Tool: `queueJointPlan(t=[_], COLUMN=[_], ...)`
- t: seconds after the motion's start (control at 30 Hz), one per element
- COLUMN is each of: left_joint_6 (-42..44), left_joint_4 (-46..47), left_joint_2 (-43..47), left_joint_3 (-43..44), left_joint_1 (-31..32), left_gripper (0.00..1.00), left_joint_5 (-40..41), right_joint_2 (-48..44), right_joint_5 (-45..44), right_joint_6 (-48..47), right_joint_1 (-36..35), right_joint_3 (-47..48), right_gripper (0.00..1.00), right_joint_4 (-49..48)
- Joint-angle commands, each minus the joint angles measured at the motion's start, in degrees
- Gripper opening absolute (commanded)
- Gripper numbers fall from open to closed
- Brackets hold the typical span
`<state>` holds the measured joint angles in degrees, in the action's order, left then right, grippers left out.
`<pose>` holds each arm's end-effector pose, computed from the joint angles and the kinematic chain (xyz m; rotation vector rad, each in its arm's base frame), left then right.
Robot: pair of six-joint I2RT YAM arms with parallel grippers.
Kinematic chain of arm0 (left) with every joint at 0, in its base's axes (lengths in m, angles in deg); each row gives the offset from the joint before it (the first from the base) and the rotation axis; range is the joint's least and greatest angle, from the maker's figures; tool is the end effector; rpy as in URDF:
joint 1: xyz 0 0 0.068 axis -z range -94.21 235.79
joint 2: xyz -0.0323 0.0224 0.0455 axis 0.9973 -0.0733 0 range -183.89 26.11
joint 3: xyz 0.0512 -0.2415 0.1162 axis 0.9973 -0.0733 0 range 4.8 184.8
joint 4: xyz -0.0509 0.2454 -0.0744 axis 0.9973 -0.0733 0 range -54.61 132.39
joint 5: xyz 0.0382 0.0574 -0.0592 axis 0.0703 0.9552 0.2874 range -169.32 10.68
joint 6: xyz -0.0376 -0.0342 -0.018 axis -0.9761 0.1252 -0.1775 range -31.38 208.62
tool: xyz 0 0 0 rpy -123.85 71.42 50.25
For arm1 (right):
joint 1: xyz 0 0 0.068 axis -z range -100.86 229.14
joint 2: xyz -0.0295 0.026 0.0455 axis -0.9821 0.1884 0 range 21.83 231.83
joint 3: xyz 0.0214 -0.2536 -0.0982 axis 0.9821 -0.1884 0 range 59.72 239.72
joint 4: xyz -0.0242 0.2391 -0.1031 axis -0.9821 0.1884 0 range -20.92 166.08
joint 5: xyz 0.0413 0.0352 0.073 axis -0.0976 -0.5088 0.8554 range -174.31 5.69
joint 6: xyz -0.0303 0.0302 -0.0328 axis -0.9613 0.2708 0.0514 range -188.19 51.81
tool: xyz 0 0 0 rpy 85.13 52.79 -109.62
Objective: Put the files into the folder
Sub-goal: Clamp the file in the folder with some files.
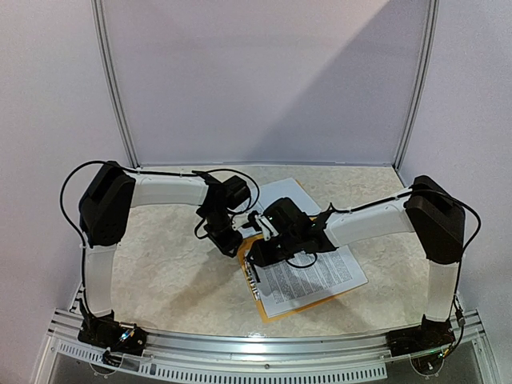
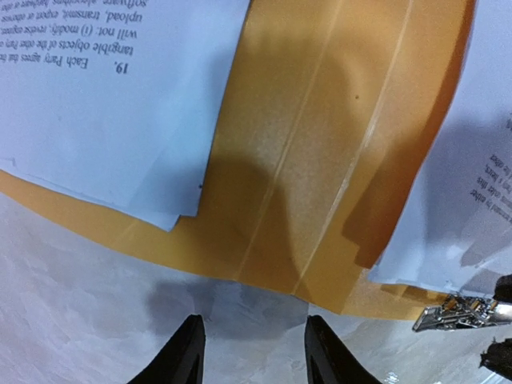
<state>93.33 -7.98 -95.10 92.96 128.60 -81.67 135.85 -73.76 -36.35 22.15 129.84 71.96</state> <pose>0.2979 -0.2780 0.1472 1.2298 2.7847 -0.1161 0.2235 0.3560 0.1486 -0.6550 2.5021 0.8870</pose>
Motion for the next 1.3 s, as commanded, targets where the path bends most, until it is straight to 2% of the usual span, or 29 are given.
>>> queueJointPlan(t=[0.0,0.2,0.37,1.27], left_joint_6=[0.0,-0.1,-0.1,0.3], left_joint_4=[-0.7,-1.2,-1.2,-1.4], left_joint_2=[0.6,-0.2,-0.2,0.1], left_joint_3=[1.6,2.2,2.2,2.5], left_joint_1=[-0.6,-0.6,-0.6,-0.7], left_gripper=[0.45,0.45,0.45,0.45], left_joint_5=[-0.7,-1.0,-0.8,-0.1], right_joint_2=[1.3,2.4,2.4,-3.7], right_joint_5=[-2.0,-0.8,0.8,4.6], right_joint_6=[-1.5,-2.8,-3.6,-2.0], right_joint_1=[0.0,0.0,-0.1,-0.4], right_joint_3=[1.5,2.0,2.0,-4.1], right_gripper=[0.21,0.12,0.09,0.05], right_joint_4=[-0.9,0.0,0.6,0.5])
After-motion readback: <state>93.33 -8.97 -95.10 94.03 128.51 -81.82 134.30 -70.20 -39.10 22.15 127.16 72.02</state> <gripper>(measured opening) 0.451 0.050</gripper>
